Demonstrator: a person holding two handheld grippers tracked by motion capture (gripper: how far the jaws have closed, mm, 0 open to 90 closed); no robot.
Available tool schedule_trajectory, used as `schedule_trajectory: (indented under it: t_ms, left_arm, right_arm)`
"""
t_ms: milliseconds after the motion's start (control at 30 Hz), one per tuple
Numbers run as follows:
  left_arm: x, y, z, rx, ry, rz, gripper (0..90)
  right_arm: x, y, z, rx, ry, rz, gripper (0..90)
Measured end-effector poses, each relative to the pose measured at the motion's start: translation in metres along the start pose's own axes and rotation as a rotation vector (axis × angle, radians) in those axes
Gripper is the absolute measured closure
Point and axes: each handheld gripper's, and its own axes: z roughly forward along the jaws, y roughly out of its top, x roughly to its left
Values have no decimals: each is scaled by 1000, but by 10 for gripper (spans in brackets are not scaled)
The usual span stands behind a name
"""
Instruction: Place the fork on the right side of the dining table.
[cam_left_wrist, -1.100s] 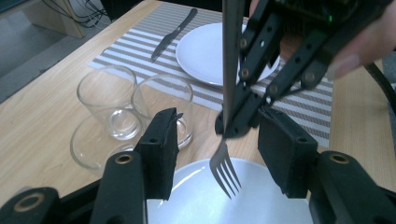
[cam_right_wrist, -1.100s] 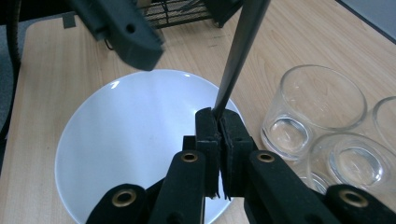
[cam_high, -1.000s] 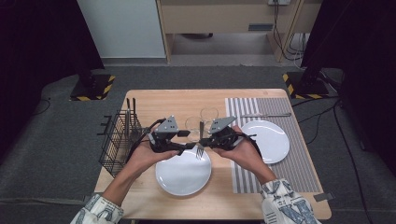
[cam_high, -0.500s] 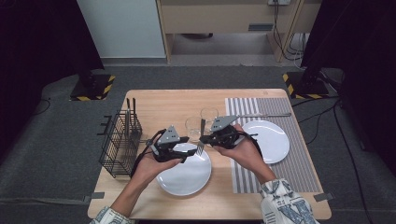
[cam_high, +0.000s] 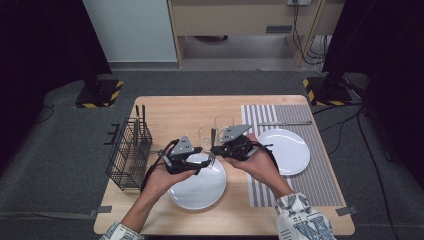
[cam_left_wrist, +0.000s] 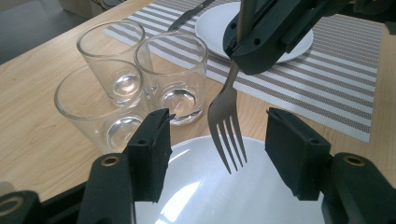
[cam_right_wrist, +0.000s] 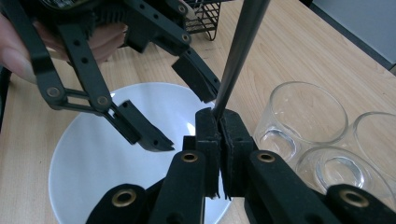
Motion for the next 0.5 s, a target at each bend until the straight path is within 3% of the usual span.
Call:
schedule_trajectory:
  t_ms: [167,500]
  left_arm:
    - [0,-4,6,1,-9,-17,408]
    - [-4,-5,11,2,-8,5,426]
  right_arm:
    - [2,3,-3,-7,1,-6,875]
    - [6,6,0,-7,19,-16,875]
